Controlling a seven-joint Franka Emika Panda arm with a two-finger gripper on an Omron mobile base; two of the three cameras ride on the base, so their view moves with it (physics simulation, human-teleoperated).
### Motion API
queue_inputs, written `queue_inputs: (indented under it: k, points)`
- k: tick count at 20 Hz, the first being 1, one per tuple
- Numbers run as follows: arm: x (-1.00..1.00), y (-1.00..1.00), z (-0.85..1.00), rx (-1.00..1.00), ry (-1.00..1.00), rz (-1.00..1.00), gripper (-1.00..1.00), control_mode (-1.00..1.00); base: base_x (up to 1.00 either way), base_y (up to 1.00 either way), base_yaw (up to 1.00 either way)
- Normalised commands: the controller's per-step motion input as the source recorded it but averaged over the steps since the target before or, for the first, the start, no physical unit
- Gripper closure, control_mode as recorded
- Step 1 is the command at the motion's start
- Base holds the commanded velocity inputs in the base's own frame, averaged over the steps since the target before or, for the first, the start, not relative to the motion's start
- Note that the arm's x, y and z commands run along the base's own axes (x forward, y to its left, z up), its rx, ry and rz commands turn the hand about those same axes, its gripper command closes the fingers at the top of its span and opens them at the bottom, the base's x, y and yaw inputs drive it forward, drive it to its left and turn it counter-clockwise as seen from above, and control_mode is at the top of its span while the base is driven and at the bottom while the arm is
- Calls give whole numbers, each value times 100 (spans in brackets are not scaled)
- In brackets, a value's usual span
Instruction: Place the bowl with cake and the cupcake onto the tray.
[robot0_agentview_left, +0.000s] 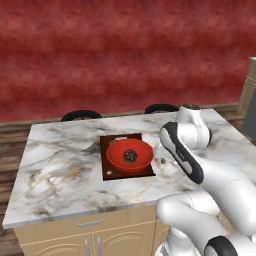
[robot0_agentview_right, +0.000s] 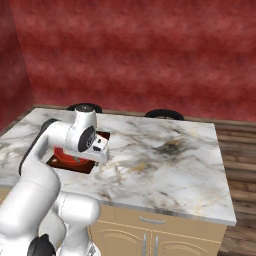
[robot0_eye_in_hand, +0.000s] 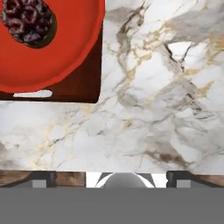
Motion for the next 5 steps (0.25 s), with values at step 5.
queue_inputs:
  k: [5]
  points:
    - [9,-100,-13,36,4,0,-100,-100,0,0,0]
